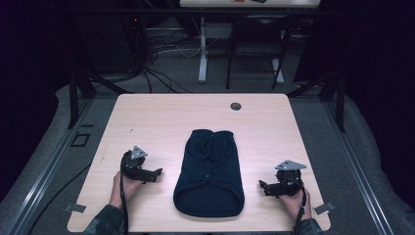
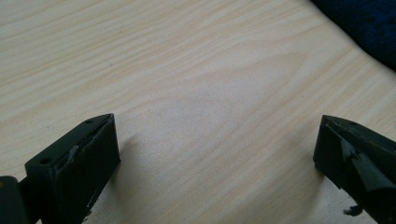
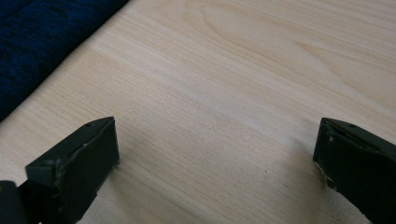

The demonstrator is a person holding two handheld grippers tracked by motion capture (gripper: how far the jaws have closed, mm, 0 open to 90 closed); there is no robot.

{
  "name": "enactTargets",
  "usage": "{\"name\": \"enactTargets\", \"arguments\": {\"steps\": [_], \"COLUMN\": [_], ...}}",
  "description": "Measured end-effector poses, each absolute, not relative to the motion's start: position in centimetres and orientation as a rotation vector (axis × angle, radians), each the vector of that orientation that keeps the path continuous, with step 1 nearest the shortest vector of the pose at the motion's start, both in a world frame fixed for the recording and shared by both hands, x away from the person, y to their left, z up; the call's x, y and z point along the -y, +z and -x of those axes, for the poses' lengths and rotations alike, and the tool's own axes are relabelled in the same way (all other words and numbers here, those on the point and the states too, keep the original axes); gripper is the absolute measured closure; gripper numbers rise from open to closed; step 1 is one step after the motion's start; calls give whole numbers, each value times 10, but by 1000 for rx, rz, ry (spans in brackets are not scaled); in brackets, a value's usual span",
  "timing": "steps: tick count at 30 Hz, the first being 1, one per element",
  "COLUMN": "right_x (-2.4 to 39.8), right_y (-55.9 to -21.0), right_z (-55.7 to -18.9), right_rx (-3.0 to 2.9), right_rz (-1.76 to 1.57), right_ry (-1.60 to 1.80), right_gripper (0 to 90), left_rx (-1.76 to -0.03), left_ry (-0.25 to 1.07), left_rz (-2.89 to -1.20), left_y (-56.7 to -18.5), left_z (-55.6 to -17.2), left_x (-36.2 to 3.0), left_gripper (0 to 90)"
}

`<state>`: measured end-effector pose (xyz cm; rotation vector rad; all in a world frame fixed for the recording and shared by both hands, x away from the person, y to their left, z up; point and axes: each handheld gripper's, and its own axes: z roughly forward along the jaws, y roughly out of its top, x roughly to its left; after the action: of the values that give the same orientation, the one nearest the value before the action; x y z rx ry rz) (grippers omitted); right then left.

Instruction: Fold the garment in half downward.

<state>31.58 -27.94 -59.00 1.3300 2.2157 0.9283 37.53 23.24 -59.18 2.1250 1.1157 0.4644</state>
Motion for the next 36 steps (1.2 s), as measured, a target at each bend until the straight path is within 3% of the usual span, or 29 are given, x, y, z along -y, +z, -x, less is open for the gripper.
{"name": "enactTargets", "arguments": {"steps": [15, 19, 21, 36], "right_x": [277, 276, 273, 230], "right_y": [-589, -587, -582, -545], "right_z": [-318, -320, -321, -346], "right_rx": [-2203, -2194, -2214, -2326], "right_rz": [-1362, -1389, -1373, -1232], "right_ry": [917, 939, 957, 974], "right_gripper": [11, 45, 135, 122], "left_rx": [-1145, -1152, -1132, -1017], "left_ry": [450, 437, 432, 386], "left_rz": [-2089, -2066, -2089, -2119], "left_y": [-591, -589, -586, -564], "left_z": [-375, -376, -378, -400], "left_x": [-236, -235, -231, -198], "left_gripper": [12, 14, 8, 18]}}
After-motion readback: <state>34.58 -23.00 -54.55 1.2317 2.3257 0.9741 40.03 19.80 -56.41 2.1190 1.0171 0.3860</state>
